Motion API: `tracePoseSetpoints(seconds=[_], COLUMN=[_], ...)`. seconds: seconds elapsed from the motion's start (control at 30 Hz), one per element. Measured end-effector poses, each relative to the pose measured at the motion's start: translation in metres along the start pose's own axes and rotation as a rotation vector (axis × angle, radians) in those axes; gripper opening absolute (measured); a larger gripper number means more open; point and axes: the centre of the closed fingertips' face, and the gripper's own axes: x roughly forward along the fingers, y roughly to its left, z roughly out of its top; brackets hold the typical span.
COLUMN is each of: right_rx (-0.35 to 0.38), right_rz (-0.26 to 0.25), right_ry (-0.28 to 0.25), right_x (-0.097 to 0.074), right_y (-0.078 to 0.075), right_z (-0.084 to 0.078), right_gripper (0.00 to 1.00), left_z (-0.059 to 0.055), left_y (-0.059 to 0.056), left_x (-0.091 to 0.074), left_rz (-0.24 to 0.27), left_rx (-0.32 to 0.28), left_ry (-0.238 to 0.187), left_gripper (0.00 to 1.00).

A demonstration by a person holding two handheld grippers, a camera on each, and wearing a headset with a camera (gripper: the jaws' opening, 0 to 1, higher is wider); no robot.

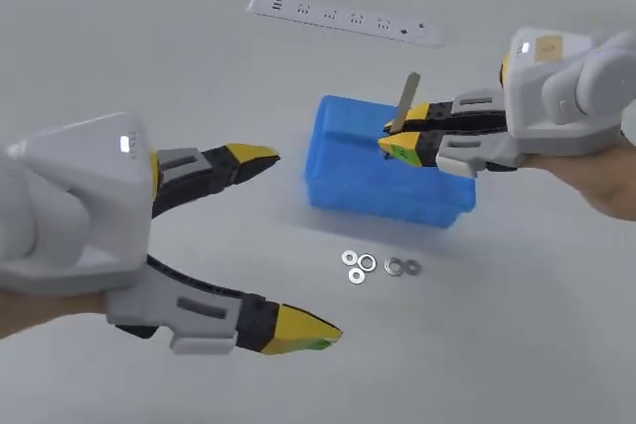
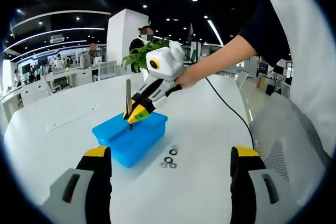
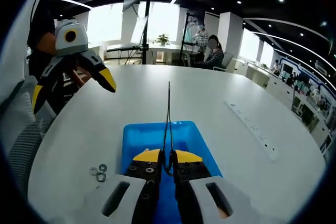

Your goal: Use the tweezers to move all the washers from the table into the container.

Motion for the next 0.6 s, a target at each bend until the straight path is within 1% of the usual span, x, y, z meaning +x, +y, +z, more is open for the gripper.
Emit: tracePoseSetpoints(seconds=[0.1, 0.23, 0.27, 0.33, 0.37, 0.43, 0.47, 0.53, 0.6], right_rx=[0.004, 0.002, 0.000, -0.004, -0.011, -0.002, -0.001, 0.015, 0.005], right_rz=[0.014, 0.024, 0.028, 0.037, 0.040, 0.043, 0.041, 0.046, 0.043], right_ry=[0.006, 0.009, 0.015, 0.031, 0.043, 0.043, 0.024, 0.026, 0.022], right_x=[0.006, 0.011, 0.013, 0.016, 0.016, 0.016, 0.016, 0.015, 0.015], right_y=[0.001, 0.004, 0.004, 0.007, 0.007, 0.008, 0.008, 0.009, 0.008], right_z=[-0.005, -0.008, -0.011, -0.017, -0.020, -0.024, -0.022, -0.022, -0.022], right_gripper=[0.09, 0.09, 0.09, 0.09, 0.09, 0.09, 0.09, 0.09, 0.10], left_z=[-0.003, -0.006, -0.005, 0.001, 0.003, 0.004, 0.005, 0.005, 0.006], left_y=[0.004, 0.005, 0.005, 0.005, 0.006, 0.006, 0.007, 0.007, 0.005], left_x=[-0.002, -0.004, -0.004, -0.004, -0.005, -0.005, -0.005, -0.006, -0.005], left_rz=[0.013, 0.022, 0.023, 0.031, 0.034, 0.041, 0.045, 0.048, 0.040], left_rx=[-0.007, -0.009, -0.012, -0.033, -0.033, -0.028, -0.028, -0.037, -0.047], left_ry=[0.010, 0.023, 0.020, -0.017, -0.022, -0.020, -0.020, -0.022, -0.027], left_gripper=[0.99, 0.99, 0.99, 0.99, 0.99, 0.99, 0.99, 0.99, 0.99])
